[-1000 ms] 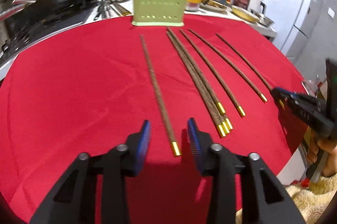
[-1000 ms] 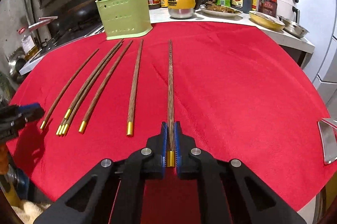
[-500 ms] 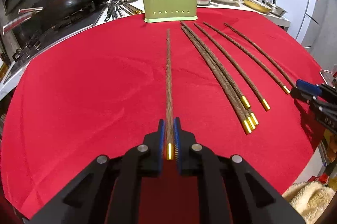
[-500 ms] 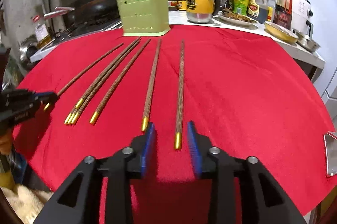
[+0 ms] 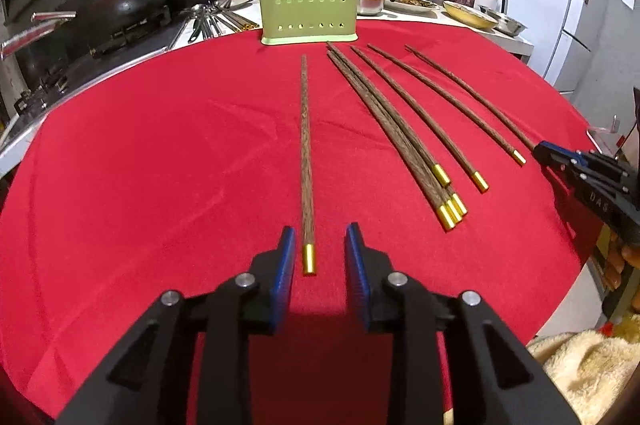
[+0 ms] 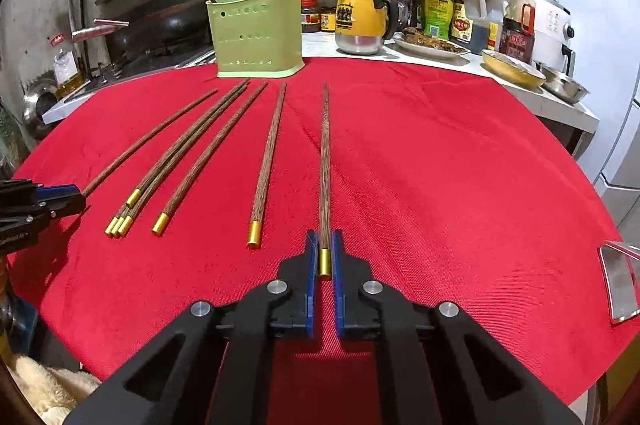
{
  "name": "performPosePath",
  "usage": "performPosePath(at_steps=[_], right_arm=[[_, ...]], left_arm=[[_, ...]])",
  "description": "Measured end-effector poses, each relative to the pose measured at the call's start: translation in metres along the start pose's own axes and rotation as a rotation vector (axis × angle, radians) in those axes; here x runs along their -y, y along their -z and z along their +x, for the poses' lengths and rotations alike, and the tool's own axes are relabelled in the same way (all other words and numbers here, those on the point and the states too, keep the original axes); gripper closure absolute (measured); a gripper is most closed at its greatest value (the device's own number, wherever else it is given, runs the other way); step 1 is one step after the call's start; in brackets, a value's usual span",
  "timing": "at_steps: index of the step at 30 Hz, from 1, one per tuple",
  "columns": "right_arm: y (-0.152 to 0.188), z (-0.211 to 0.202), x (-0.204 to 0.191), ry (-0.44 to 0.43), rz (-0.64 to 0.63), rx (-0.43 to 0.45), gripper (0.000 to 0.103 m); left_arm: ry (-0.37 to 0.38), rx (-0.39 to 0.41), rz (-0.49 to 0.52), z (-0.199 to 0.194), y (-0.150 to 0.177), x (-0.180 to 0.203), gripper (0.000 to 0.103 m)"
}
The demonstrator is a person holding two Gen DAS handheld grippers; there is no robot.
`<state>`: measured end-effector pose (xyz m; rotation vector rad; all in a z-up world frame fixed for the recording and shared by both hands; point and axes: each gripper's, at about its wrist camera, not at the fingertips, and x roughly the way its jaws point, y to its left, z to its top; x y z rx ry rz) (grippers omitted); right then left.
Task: Organize utensils
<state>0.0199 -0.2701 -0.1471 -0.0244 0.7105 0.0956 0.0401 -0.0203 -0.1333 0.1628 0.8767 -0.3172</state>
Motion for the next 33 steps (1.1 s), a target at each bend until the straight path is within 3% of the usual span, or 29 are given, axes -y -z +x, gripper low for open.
performPosePath(at_steps=[7,12,16,20,24,33], right_arm=[[0.001,0.0,0.0,-0.007,0.009,0.011,0.095],[0.002,0.002,0.003,-0.016,0.035,0.029,0.095],[0.003,0.002,0.001,0.003,0.028,0.046,0.095],[0.003,-0.001,0.001,0.004,0.026,0.039,0.096],[-0.005,-0.018,0.006,-0.028,0.049,0.063,0.096],[-0.055,-0.09,0.005,-0.057,0.043,0.25,0.096]], left_arm=[[-0.03,-0.008,0.004,0.0,0.0,0.004,0.079],[-0.06,0.009,-0.041,0.006,-0.006,-0.003,0.093],[-0.08,0.019,-0.032,0.005,-0.005,-0.002,0.096],[-0.055,0.032,-0.067,0.0,-0.006,-0.008,0.096],[-0.059,0.105,-0.074,-0.021,-0.013,-0.014,0.096],[-0.086,0.405,-0.083,-0.112,-0.051,-0.026,0.096]])
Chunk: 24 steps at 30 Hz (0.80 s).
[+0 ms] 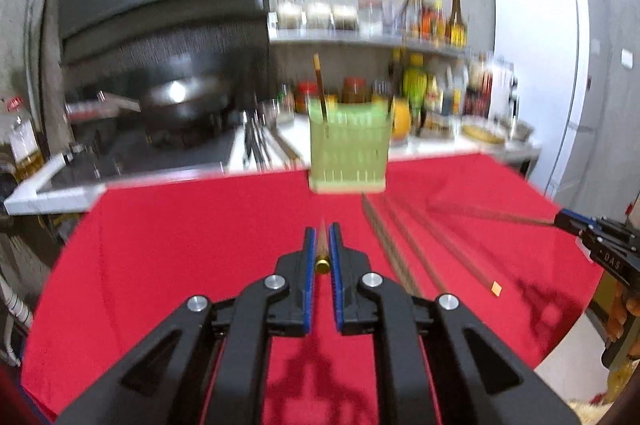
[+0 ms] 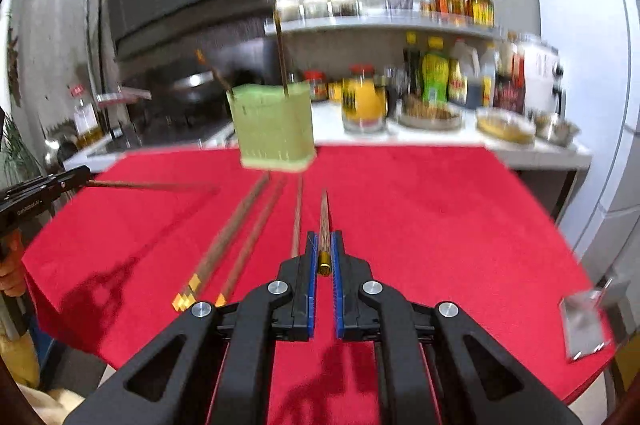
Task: Organize utensils
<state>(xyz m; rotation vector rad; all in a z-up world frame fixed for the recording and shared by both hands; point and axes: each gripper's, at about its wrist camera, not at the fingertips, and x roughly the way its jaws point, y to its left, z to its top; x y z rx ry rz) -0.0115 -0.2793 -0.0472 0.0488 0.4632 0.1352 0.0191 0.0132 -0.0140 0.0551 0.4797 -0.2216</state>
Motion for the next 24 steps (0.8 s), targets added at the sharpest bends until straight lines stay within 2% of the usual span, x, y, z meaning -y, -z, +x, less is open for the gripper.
performPosePath(at_steps=[3,8,14,24], right_arm=[[-0.022,-0.013,-0.002,-0.001,-0.002,0.054,0.096],[-0.046,-0.029,-0.006,0.001,-0.017,0.117,0.096],[-0.069,-0.038,-0.01,0.013,-0.043,0.169,0.096],[-0.09,-0.025,-0.012,0.022,-0.061,0.173,0.096]], left_arm=[[-0.005,0.093,-0.004,-0.022,-0.019,-0.004,0.096],[-0.015,0.162,-0.01,-0.038,-0.037,-0.009,0.096],[-0.017,0.175,-0.017,-0.04,-0.041,-0.013,0.096],[-0.012,0.172,-0.018,-0.035,-0.047,-0.019,0.096]])
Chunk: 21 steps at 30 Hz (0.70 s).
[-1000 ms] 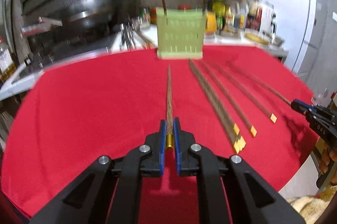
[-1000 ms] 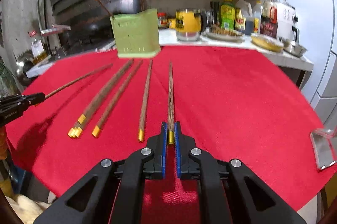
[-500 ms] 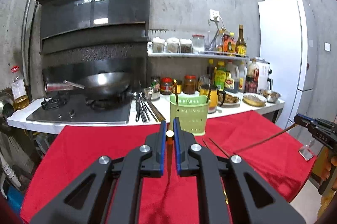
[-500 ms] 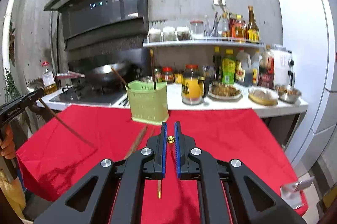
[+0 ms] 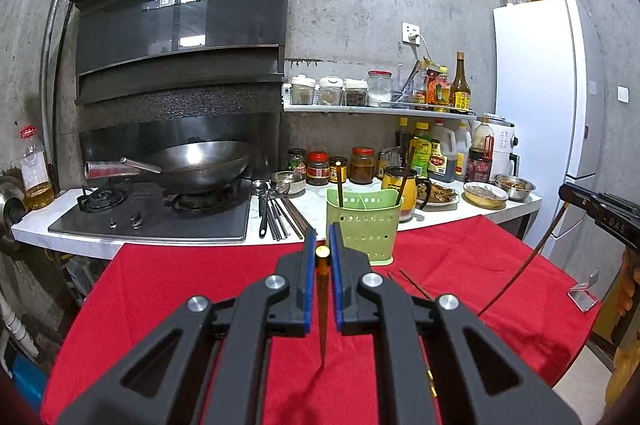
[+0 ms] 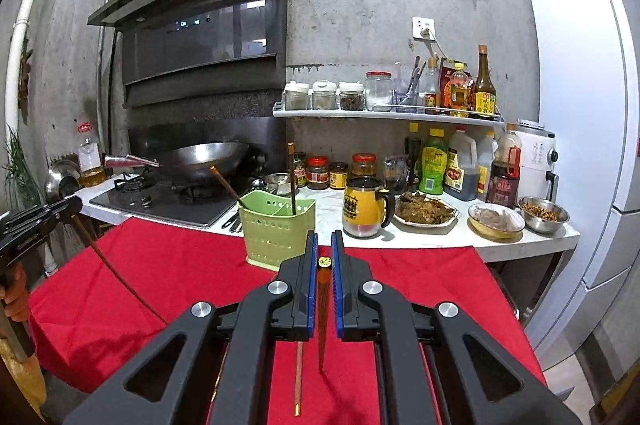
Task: Organize utensils
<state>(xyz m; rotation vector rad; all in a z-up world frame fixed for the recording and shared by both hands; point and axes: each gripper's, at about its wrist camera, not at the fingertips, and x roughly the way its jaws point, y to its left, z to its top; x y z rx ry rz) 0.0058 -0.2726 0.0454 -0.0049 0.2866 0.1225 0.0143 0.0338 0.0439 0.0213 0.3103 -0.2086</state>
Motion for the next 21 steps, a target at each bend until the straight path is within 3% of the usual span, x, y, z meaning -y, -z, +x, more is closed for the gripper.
performPosePath(at_steps=[6,8,14,16,21], right_arm=[[0.001,0.02,-0.002,0.012,-0.007,-0.004,0.095],[0.011,0.032,-0.001,0.001,0.011,-0.046,0.096],[0.044,0.063,0.0,-0.01,0.039,-0.164,0.096],[0.049,0.064,-0.001,-0.005,0.036,-0.175,0.096],[0.049,0.06,-0.003,-0.002,0.025,-0.178,0.096]], left_arm=[[-0.02,0.017,0.024,0.005,0.002,0.005,0.096],[-0.027,0.02,0.032,0.008,0.007,0.007,0.096],[0.012,-0.174,0.021,0.047,0.04,0.007,0.096],[0.016,-0.225,0.008,0.058,0.054,0.005,0.102],[0.017,-0.219,-0.004,0.053,0.057,-0.001,0.103]])
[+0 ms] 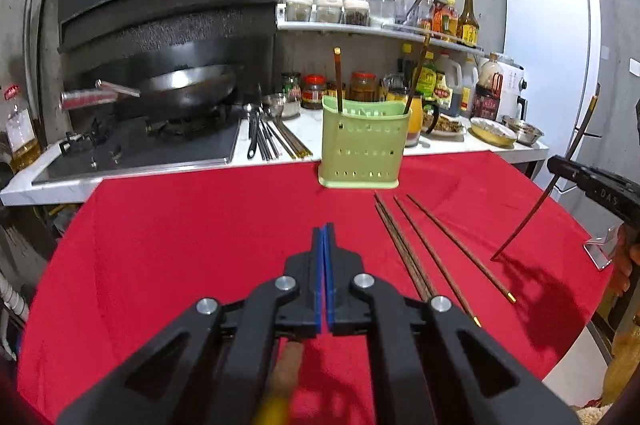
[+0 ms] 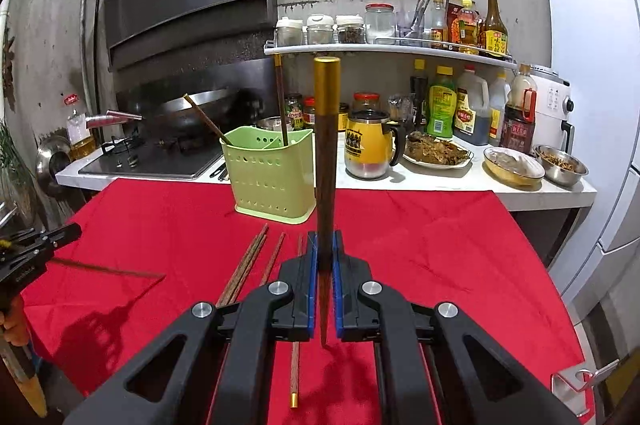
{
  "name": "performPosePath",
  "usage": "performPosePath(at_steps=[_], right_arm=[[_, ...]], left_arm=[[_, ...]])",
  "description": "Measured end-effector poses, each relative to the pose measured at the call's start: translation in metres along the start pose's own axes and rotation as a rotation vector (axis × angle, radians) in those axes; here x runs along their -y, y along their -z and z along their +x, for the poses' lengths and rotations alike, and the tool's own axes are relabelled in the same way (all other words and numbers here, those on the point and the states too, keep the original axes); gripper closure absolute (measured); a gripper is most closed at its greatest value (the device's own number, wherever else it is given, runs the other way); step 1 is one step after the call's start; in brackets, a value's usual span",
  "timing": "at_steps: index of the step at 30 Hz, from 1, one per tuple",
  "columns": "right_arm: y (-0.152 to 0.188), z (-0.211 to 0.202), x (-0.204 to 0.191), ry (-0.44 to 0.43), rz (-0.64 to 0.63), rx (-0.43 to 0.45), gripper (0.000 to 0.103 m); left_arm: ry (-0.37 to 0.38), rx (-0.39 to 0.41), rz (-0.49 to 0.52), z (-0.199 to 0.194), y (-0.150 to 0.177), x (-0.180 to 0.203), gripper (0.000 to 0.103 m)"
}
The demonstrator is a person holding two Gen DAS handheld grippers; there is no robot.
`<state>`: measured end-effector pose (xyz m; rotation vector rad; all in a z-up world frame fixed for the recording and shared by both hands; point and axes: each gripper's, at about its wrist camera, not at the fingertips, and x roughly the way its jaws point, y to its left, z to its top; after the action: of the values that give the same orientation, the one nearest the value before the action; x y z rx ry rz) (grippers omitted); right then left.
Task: Organize utensils
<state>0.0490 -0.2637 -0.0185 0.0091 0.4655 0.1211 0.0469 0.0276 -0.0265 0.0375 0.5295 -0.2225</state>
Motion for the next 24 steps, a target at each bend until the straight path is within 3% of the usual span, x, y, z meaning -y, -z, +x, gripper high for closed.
performPosePath(at_steps=[7,12,13,15,16,19,21,24], right_arm=[[-0.001,0.002,0.002,-0.002,0.004,0.002,0.096],[0.002,-0.001,-0.002,0.002,-0.023,0.004,0.096],[0.003,-0.002,-0.002,0.003,-0.024,0.005,0.096],[0.005,-0.004,-0.002,0.005,-0.025,0.012,0.096],[0.005,-0.005,-0.002,0.005,-0.025,0.014,0.096],[0.01,-0.01,-0.006,0.002,-0.034,0.02,0.096],[0.012,-0.013,-0.008,-0.002,-0.041,0.023,0.096],[0.015,-0.017,-0.011,-0.007,-0.043,0.029,0.096]], left_arm=[[0.006,0.022,-0.006,-0.008,-0.008,-0.007,0.103],[0.004,-0.087,0.04,0.0,0.007,-0.001,0.1],[-0.006,-0.116,0.049,0.002,0.016,0.0,0.096],[-0.02,-0.173,0.051,0.007,0.034,-0.001,0.059],[-0.031,-0.207,0.05,0.009,0.048,-0.001,0.056],[-0.053,-0.27,0.033,0.01,0.073,-0.005,0.056],[-0.058,-0.31,0.009,0.009,0.089,-0.009,0.063],[-0.075,-0.333,0.007,0.005,0.103,-0.008,0.065]])
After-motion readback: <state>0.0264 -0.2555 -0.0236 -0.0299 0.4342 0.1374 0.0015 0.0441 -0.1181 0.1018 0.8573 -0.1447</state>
